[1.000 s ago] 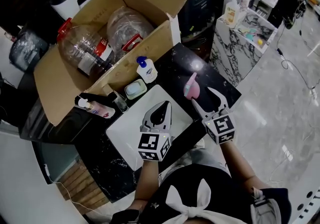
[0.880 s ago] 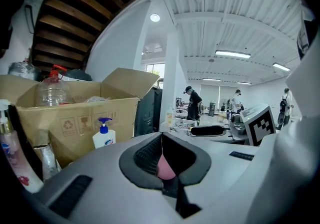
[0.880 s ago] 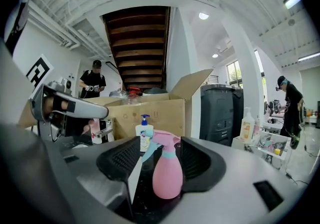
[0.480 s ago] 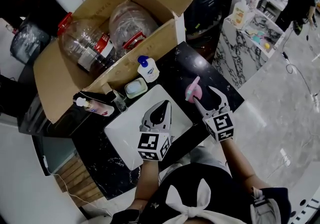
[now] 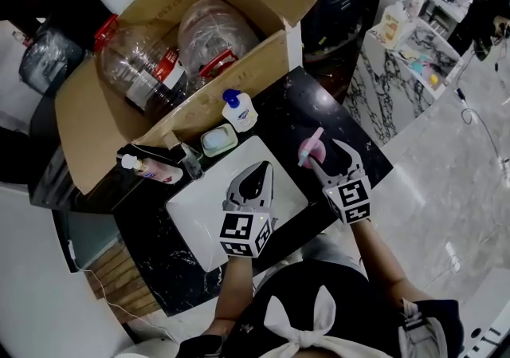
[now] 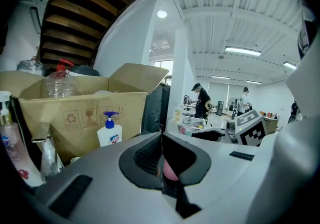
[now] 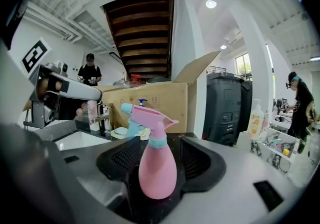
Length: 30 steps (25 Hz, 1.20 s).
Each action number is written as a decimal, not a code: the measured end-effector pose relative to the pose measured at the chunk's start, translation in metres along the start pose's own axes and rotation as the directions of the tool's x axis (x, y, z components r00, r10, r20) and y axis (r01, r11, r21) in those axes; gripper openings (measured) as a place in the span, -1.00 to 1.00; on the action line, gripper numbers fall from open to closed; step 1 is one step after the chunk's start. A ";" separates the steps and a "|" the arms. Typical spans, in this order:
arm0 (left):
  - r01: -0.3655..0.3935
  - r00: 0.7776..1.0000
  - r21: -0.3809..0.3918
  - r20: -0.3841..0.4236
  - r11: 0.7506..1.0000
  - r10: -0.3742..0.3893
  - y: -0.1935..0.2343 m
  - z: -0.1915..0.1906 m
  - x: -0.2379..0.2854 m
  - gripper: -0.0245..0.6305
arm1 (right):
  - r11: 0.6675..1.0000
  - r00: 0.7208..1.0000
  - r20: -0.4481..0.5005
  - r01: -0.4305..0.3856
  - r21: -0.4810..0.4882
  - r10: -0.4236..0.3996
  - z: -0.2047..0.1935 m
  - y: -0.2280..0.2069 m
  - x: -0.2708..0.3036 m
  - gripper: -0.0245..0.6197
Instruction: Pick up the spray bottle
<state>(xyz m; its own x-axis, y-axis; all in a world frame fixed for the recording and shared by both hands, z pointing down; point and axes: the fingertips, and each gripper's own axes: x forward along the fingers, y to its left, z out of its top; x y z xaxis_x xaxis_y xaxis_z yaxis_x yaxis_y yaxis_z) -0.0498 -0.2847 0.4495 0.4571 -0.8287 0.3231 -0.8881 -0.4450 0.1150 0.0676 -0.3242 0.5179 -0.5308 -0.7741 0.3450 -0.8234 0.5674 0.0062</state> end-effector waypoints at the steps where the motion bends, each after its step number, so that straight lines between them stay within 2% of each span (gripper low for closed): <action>1: -0.002 1.000 -0.002 -0.002 1.000 0.002 0.000 -0.001 0.001 -0.85 | 1.000 1.000 -0.003 -0.005 -0.002 0.005 0.000 0.000 0.002 -0.20; 21: -0.038 0.999 -0.024 -0.029 0.999 0.038 0.004 -0.006 0.014 -0.85 | 0.994 0.993 -0.054 -0.103 -0.032 0.102 -0.014 0.007 0.034 -0.20; 30: -0.035 0.999 -0.022 -0.034 0.999 0.034 0.003 -0.007 0.017 -0.85 | 0.993 0.992 -0.052 -0.115 -0.034 0.113 -0.014 0.008 0.036 -0.24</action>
<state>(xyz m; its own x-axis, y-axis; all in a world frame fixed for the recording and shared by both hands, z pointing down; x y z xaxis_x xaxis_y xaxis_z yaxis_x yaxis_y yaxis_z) -0.0455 -0.2975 0.4619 0.4243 -0.8313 0.3590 -0.9045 -0.4081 0.1240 0.0452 -0.3437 0.5435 -0.6093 -0.6894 0.3919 -0.7498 0.6616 -0.0019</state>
